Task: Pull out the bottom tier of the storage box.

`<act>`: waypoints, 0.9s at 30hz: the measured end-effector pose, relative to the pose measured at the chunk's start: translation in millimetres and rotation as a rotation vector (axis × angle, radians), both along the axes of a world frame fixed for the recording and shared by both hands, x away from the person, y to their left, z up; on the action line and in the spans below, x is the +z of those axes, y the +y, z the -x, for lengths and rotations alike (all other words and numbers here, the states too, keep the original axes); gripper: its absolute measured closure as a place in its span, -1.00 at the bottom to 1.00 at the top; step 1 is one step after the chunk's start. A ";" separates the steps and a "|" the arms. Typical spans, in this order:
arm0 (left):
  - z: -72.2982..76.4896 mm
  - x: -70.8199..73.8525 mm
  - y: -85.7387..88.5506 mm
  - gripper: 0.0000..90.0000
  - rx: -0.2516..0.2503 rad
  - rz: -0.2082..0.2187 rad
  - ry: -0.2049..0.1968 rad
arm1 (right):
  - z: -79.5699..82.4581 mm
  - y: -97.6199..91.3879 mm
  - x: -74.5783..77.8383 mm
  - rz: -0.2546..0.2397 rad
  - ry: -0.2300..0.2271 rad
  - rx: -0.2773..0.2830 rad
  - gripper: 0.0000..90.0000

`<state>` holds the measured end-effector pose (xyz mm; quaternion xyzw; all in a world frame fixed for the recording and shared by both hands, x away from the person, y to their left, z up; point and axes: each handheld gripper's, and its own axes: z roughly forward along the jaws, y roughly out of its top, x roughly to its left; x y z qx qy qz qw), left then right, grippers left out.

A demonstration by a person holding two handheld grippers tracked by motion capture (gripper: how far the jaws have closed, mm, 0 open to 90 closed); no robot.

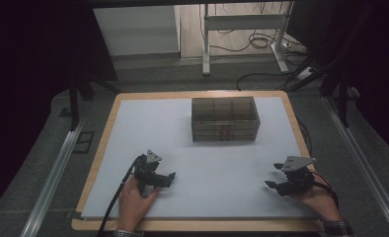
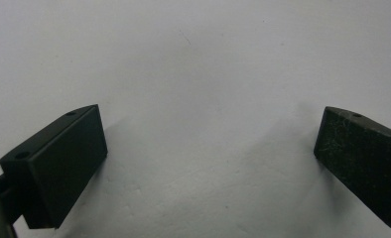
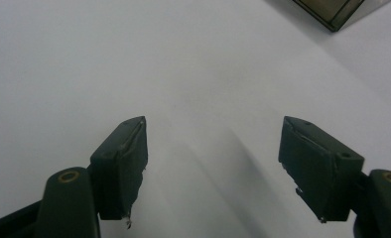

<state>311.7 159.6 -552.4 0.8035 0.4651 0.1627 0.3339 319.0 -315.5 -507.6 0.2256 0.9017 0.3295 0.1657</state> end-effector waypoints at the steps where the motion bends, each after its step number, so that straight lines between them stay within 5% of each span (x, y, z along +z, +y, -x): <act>1: 0.1 0.0 -0.1 -1.00 0.002 0.001 0.001 | -1.0 2.6 0.3 0.010 -0.012 0.003 -0.38; 27: 0.0 0.0 0.0 -1.00 -0.001 0.000 0.000 | -8.6 41.7 2.6 0.158 -0.192 0.020 -0.20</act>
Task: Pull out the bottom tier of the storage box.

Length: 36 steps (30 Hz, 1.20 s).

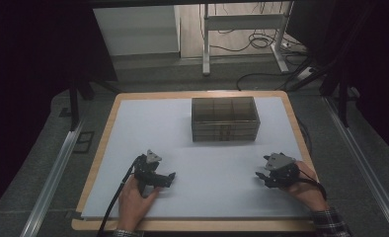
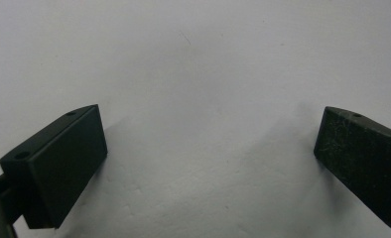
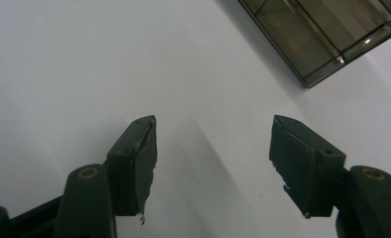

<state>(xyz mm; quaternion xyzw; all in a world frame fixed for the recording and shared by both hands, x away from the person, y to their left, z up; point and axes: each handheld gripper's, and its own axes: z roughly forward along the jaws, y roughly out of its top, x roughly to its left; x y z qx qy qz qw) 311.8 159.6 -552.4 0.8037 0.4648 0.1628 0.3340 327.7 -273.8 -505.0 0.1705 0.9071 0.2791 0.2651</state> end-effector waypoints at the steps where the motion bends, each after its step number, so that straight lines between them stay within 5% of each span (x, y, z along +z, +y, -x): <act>1: 0.0 0.0 0.0 -1.00 0.000 0.000 0.000 | -0.3 2.4 -0.3 0.012 -0.013 -0.002 -0.19; 22: 0.1 0.0 0.0 -1.00 0.001 0.001 0.000 | -1.1 40.3 -7.6 0.191 -0.272 0.071 -0.03; 36: 0.2 0.0 -0.2 -1.00 0.003 0.002 0.001 | -6.5 65.7 -17.4 0.292 -0.383 0.093 0.00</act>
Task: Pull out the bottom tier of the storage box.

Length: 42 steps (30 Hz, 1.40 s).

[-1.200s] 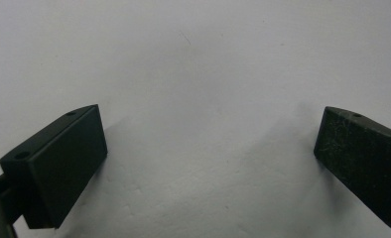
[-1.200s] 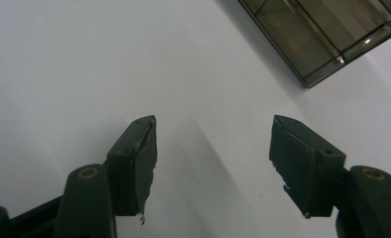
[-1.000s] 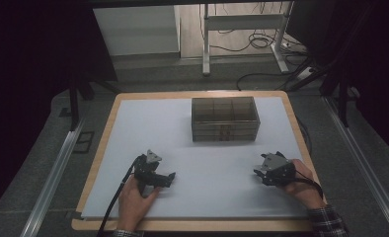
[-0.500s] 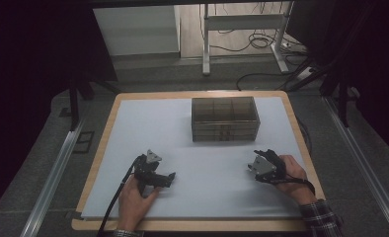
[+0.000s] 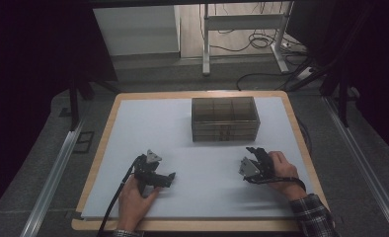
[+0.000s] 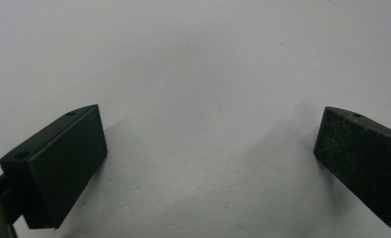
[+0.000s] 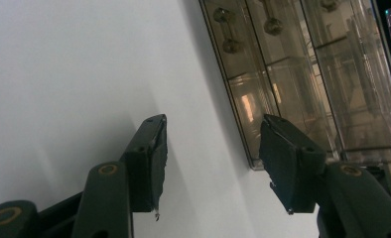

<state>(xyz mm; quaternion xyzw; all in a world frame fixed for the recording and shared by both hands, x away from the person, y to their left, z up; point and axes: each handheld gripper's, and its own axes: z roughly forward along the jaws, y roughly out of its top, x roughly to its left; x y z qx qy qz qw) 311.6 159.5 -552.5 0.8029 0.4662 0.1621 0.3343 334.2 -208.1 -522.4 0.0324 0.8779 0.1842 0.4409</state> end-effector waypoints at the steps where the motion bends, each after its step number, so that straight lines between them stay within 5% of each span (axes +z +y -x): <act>1: -0.1 0.0 0.2 -1.00 -0.002 -0.002 -0.001 | -0.6 1.6 -0.7 0.007 -0.001 0.003 0.00; 19: -0.1 0.0 0.1 -1.00 -0.001 -0.001 -0.001 | -12.7 34.3 -15.4 0.111 -0.108 0.029 0.09; 37: -0.1 0.0 0.2 -1.00 -0.002 -0.002 -0.001 | -34.3 63.6 -31.8 0.282 -0.279 0.049 0.46; 42: -0.1 0.0 0.1 -1.00 -0.001 -0.001 -0.002 | -42.0 69.5 -36.1 0.308 -0.296 0.037 0.56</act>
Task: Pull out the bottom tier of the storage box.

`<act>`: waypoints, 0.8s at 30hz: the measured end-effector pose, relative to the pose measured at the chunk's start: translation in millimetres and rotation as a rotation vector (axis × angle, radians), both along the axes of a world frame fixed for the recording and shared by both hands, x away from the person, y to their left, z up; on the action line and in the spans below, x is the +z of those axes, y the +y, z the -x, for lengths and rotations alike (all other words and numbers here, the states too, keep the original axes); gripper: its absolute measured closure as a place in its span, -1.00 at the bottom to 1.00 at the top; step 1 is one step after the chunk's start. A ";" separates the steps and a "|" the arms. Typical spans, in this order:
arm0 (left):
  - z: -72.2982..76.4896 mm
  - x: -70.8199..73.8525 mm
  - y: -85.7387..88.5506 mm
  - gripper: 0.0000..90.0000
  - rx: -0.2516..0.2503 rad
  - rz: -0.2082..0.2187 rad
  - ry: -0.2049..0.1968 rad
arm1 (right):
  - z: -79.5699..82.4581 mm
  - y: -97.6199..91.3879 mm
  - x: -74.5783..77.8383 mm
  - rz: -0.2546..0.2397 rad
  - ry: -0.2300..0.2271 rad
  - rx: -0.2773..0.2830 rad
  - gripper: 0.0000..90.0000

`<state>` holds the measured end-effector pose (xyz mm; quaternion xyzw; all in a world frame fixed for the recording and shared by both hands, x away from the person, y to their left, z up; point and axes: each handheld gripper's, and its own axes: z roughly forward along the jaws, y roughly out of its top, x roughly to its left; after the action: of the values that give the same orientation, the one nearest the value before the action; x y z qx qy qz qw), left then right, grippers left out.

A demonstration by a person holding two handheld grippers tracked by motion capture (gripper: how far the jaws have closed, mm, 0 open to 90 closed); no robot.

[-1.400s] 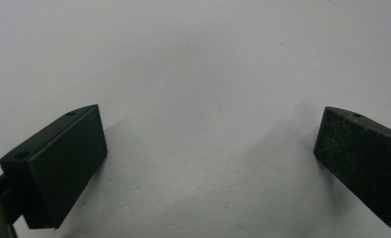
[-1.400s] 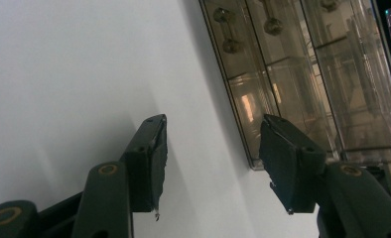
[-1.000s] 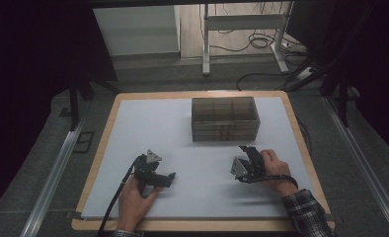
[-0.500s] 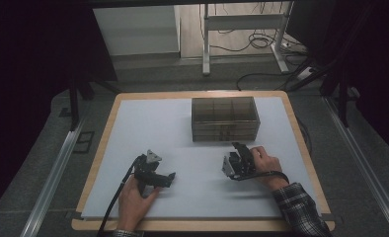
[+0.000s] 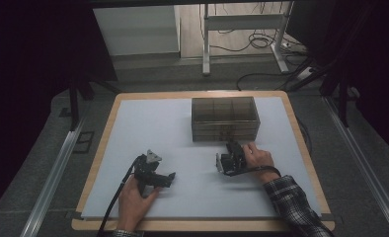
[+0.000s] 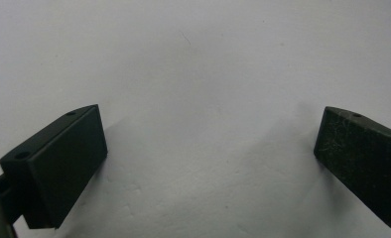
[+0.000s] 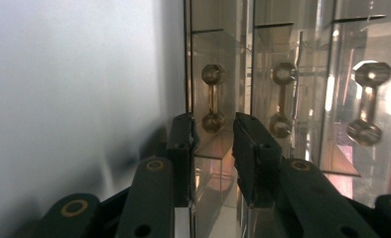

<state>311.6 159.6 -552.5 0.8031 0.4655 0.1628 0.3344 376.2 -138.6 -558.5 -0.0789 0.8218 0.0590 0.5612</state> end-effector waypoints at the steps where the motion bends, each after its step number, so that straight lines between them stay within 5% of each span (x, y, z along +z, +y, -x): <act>1: 0.0 0.0 0.0 -1.00 0.000 0.000 0.000 | -1.2 0.9 -0.8 0.005 -0.005 -0.003 0.57; 6: 0.0 0.0 0.0 -1.00 0.000 0.001 0.000 | -4.4 2.8 -2.9 0.013 -0.025 -0.013 0.63; 7: 0.0 0.0 0.0 -1.00 0.000 0.000 0.000 | -7.8 2.7 -3.6 0.003 0.026 0.009 0.64; 8: 0.0 0.0 0.0 -1.00 0.000 0.000 0.000 | -8.0 3.5 -5.0 0.014 -0.024 0.000 0.66; 16: 0.0 0.0 0.0 -1.00 0.000 0.000 0.000 | -8.5 6.0 -10.4 0.035 -0.071 0.008 0.76; 24: 0.0 0.0 0.0 -1.00 0.000 0.000 0.000 | -6.8 5.1 -9.8 0.026 -0.054 0.009 0.78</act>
<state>311.6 159.6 -552.5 0.8031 0.4655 0.1627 0.3345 383.1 -133.5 -568.3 -0.0916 0.8068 0.0487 0.5817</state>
